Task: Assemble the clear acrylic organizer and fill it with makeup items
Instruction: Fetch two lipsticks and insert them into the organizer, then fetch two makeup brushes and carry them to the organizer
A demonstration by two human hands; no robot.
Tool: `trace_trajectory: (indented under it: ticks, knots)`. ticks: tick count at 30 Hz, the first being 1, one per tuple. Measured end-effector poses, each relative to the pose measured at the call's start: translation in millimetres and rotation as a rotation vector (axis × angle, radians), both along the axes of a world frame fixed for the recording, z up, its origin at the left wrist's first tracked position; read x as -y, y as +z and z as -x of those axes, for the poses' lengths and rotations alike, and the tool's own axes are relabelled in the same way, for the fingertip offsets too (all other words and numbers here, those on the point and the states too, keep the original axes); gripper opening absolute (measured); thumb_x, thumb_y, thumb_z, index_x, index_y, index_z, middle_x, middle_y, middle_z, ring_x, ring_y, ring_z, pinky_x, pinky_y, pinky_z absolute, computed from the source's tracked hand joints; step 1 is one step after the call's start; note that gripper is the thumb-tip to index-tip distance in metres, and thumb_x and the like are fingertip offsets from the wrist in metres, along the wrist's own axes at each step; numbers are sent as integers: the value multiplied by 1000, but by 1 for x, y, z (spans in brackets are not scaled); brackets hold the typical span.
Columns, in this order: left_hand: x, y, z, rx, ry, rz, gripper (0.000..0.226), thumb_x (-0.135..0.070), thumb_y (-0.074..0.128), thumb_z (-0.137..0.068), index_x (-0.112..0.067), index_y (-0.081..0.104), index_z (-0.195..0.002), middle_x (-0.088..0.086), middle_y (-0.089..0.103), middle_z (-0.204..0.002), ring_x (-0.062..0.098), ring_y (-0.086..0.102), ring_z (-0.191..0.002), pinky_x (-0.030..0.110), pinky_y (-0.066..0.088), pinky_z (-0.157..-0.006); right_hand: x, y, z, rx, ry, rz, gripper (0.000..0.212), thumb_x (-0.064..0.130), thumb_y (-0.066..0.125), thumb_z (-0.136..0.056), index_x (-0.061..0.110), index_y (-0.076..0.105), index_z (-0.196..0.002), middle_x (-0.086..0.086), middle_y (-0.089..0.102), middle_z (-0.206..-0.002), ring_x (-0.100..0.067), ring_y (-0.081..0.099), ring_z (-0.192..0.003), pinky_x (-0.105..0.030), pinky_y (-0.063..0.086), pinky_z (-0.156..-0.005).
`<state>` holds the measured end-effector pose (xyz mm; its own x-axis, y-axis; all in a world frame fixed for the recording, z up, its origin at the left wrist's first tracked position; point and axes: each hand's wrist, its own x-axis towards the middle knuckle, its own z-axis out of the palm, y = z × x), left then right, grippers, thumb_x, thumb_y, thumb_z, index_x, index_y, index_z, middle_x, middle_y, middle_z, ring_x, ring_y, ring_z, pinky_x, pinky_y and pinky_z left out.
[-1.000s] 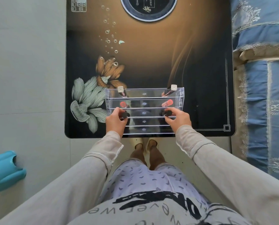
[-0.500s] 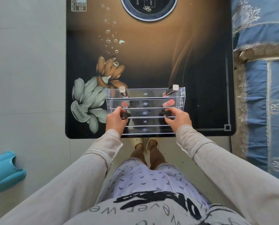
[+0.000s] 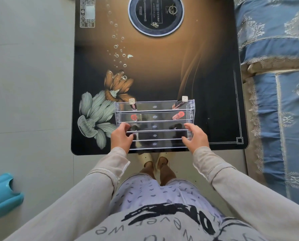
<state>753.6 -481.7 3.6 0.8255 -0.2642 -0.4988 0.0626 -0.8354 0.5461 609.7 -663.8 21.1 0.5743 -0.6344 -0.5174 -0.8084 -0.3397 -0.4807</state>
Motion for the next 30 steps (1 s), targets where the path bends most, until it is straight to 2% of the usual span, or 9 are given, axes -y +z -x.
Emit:
trace_trajectory:
  ticks: [6,11,14,16,18,20,23,28,30]
  knots:
    - [-43,5,17,-5,-76,-87,13,-3,60,-81,-3,65,-93,14,69,-94,30,63,-90,34,50,-83,-12,1,40,-82,-56,-75,31,5,62,-83,6,61,-115,-12,66,-113,-24,61,-104,-29,45,-94]
    - [-85,-3,41,-311,-144,-227,11,-9,56,-86,-11,67,-86,10,68,-87,19,56,-78,22,40,-74,-25,-13,80,-308,-132,-205,19,11,58,-88,10,64,-105,-7,67,-95,-23,60,-90,-33,49,-91]
    - [-105,-6,50,-412,-213,-315,14,-11,52,-88,-16,65,-88,3,59,-81,17,52,-80,17,35,-72,-26,-20,95,-324,-205,-246,14,6,56,-88,5,66,-98,-3,58,-76,-22,55,-76,-36,52,-84]
    - [-113,-8,52,-431,-200,-337,16,-11,51,-88,-14,66,-92,2,58,-81,17,52,-81,17,35,-72,-24,-23,99,-301,-271,-262,12,4,55,-88,5,66,-94,-3,56,-68,-20,53,-65,-33,53,-71]
    - [-117,-6,54,-416,-147,-337,19,-10,50,-89,-10,67,-98,5,60,-84,20,54,-81,19,38,-74,-21,-27,100,-272,-310,-267,13,2,54,-87,3,66,-92,-4,54,-64,-17,48,-55,-24,45,-56]
    - [-119,-2,57,-371,-65,-306,20,-10,51,-89,-8,67,-99,12,67,-92,24,57,-83,26,45,-80,-19,-31,98,-262,-314,-292,13,0,53,-86,4,65,-87,-5,54,-62,-17,47,-53,-21,42,-50]
    - [-119,9,60,-287,82,-209,16,-8,52,-87,-8,68,-90,18,70,-91,21,57,-77,31,49,-83,-15,-35,92,-311,-233,-384,16,-3,50,-87,8,57,-78,-4,51,-58,-15,43,-46,-11,37,-31]
    - [-124,27,87,-210,358,-84,14,-7,55,-84,-8,69,-84,18,70,-86,26,62,-80,34,51,-83,3,-26,70,-473,159,-355,10,4,51,-90,8,58,-95,-3,54,-62,-8,49,-42,-10,39,-36]
    - [-129,31,113,-213,498,-59,14,-7,56,-83,-7,69,-85,20,70,-89,30,65,-87,36,51,-84,10,-23,63,-486,224,-326,12,3,50,-89,7,60,-94,-8,56,-67,-11,47,-46,-11,38,-34]
